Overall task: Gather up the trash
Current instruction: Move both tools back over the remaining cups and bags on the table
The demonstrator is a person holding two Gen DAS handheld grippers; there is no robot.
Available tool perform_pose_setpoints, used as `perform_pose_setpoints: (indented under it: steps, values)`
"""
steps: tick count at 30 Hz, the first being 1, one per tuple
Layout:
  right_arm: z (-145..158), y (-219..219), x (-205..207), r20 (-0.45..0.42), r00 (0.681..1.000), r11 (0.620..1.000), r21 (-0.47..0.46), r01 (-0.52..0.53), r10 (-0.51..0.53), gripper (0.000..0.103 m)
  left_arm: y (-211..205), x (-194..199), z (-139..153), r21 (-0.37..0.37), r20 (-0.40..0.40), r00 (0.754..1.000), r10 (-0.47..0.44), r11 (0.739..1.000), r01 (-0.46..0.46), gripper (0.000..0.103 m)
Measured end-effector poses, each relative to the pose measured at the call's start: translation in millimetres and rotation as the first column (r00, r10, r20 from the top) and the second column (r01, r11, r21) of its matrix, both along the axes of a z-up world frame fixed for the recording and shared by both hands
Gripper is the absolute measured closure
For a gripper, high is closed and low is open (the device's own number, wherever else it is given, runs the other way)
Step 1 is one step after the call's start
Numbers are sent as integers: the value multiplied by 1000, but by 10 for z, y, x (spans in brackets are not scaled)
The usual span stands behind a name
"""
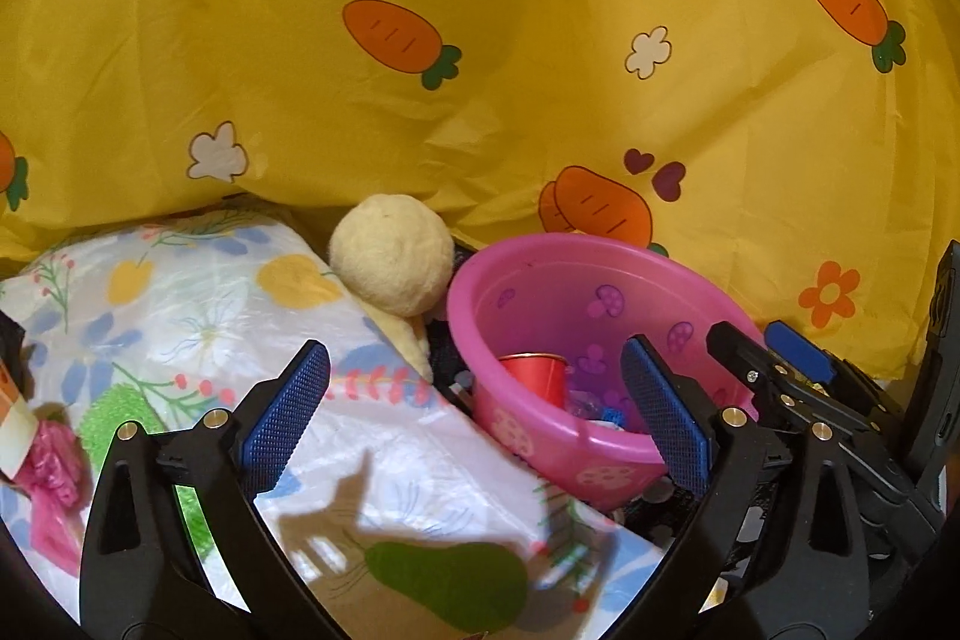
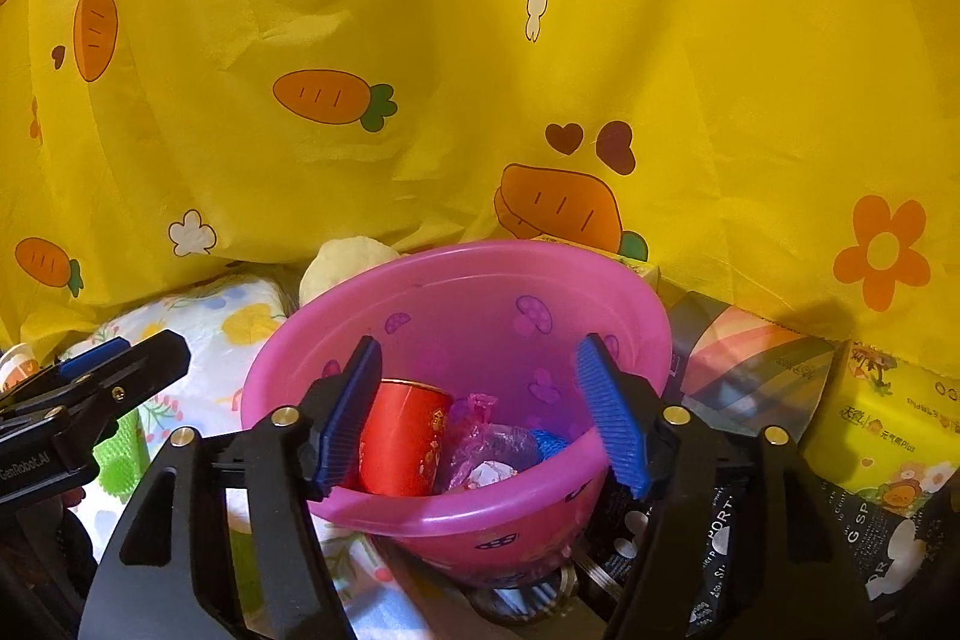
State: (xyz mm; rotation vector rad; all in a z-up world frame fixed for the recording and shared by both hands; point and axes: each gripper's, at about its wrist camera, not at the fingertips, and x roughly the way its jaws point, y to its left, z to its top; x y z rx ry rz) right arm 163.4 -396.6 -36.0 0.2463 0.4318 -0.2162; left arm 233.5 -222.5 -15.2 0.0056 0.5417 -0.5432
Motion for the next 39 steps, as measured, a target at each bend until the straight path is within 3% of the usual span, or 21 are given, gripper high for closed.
perform_pose_setpoints:
  steps: [3,8,15,30,39]
  values:
    - [11,56,-48,4,1000,1000,-6,5,-5,17,149,-74,16,10,11,999,47,999,-47,6]
    - [17,125,-128,0,1000,1000,4,6,-6,16,361,-203,14,62,33,991,132,989,-134,6]
    - [34,366,-269,9,999,999,8,-34,33,15,753,-364,11,78,44,967,250,964,-253,6]
    - [34,1182,-298,-8,981,981,-16,-195,195,15,1766,-513,-43,69,5,881,473,879,-473,6]
    - [37,1690,-193,-24,956,956,-25,-293,293,15,2261,-553,-54,60,-7,839,545,837,-543,6]
